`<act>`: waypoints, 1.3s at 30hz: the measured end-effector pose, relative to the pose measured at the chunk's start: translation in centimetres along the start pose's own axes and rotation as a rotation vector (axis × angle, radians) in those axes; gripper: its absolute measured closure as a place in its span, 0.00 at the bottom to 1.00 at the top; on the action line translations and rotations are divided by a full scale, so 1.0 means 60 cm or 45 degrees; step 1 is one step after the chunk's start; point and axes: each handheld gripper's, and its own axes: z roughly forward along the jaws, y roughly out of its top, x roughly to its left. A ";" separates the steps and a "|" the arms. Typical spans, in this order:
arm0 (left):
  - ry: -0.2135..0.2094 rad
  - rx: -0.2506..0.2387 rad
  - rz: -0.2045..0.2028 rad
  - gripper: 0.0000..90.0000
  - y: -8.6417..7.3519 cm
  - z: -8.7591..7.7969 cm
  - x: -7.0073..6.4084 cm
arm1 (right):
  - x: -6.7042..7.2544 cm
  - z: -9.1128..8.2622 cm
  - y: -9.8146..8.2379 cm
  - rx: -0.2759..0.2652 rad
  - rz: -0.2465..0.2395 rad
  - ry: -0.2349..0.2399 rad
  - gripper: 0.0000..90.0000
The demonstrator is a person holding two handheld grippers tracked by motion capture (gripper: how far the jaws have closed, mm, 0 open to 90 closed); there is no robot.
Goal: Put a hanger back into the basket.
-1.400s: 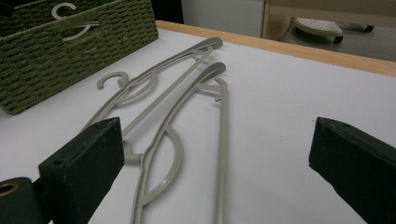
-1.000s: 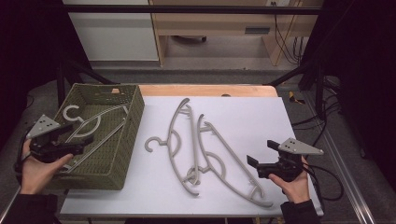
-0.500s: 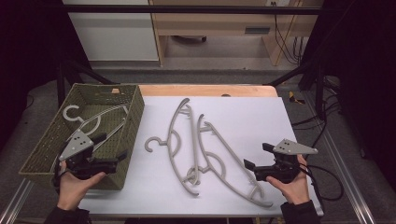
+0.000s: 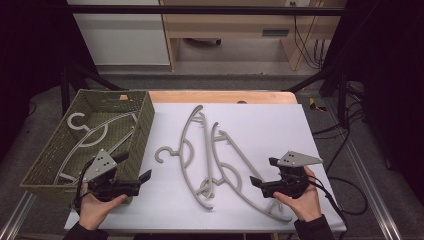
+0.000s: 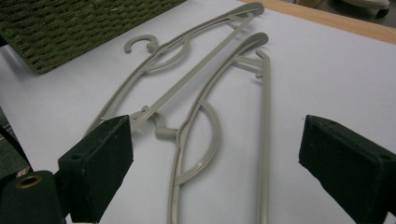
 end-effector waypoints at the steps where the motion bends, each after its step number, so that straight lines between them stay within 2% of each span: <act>1: 0.000 0.002 0.004 0.06 0.000 0.000 0.000 | 0.003 0.004 0.002 -0.002 -0.007 0.001 0.11; 14: -0.012 0.006 -0.005 0.06 -0.005 0.005 0.006 | 0.043 0.048 0.038 0.039 -0.039 0.032 0.12; 21: -0.005 -0.008 -0.018 0.06 -0.006 0.000 0.015 | 0.068 0.087 0.062 0.074 -0.056 0.051 0.13; 28: 0.004 -0.019 -0.030 0.06 -0.007 -0.004 0.020 | 0.084 0.125 0.072 0.116 -0.049 0.067 0.14; 32: 0.010 -0.022 -0.036 0.06 -0.007 -0.005 0.023 | 0.094 0.140 0.076 0.142 -0.062 0.065 0.15; 34: 0.014 -0.017 -0.036 0.06 -0.007 -0.004 0.024 | 0.099 0.146 0.080 0.147 -0.076 0.083 0.16; 36: 0.019 -0.019 -0.034 0.06 -0.006 -0.005 0.024 | 0.106 0.155 0.084 0.162 -0.090 0.067 0.16; 39: 0.023 -0.026 -0.033 0.06 -0.006 -0.007 0.024 | 0.116 0.170 0.087 0.188 -0.103 0.089 0.18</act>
